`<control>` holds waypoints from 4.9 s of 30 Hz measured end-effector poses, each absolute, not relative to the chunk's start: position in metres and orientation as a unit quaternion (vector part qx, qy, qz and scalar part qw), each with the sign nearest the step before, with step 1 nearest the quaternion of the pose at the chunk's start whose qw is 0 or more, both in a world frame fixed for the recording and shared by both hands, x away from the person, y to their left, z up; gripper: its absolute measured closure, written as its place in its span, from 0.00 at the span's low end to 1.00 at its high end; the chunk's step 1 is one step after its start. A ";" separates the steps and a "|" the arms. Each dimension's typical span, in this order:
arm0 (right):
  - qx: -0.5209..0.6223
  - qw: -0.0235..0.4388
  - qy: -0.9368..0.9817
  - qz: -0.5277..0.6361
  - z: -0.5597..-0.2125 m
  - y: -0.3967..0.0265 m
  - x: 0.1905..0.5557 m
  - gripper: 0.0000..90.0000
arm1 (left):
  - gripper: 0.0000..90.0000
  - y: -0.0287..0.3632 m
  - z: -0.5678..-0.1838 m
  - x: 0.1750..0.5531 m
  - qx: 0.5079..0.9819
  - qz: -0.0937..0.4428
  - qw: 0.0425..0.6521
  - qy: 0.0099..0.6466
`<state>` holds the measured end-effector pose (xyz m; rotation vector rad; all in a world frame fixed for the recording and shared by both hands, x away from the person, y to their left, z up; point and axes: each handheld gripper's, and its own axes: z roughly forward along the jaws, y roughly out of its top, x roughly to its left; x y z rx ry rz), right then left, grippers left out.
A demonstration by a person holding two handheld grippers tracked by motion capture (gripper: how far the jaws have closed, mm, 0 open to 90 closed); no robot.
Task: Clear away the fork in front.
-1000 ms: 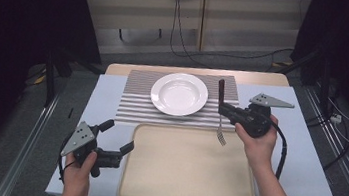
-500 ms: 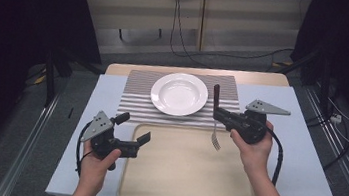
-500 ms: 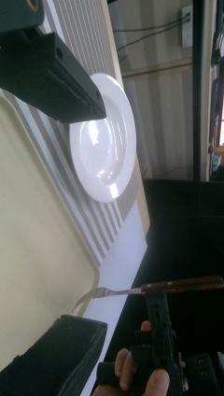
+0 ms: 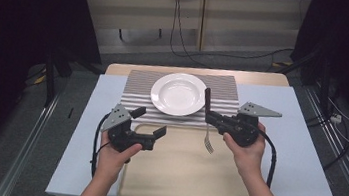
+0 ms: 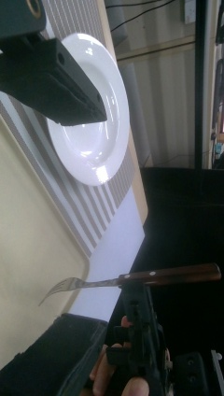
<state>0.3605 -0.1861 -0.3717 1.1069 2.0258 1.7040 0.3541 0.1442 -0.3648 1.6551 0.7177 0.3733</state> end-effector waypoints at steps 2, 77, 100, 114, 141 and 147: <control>0.381 0.133 0.700 0.589 -0.372 -0.185 0.360 0.87 | 0.05 0.139 -0.363 0.356 0.714 0.163 0.607 0.309; 0.354 0.198 0.720 0.563 -0.391 -0.167 0.351 0.29 | 0.86 0.109 -0.353 0.381 0.727 0.058 0.628 0.272; 0.375 0.235 0.708 0.550 -0.400 -0.207 0.336 0.13 | 0.86 0.150 -0.356 0.366 0.739 0.026 0.619 0.265; 0.384 0.236 0.702 0.552 -0.405 -0.217 0.330 0.12 | 0.86 0.172 -0.362 0.361 0.750 0.011 0.603 0.271; 0.388 0.238 0.697 0.554 -0.408 -0.219 0.330 0.12 | 0.76 0.192 -0.418 0.374 0.787 0.021 0.544 0.292; 0.387 0.237 0.697 0.556 -0.408 -0.217 0.331 0.12 | 0.69 0.193 -0.425 0.363 0.809 0.040 0.514 0.283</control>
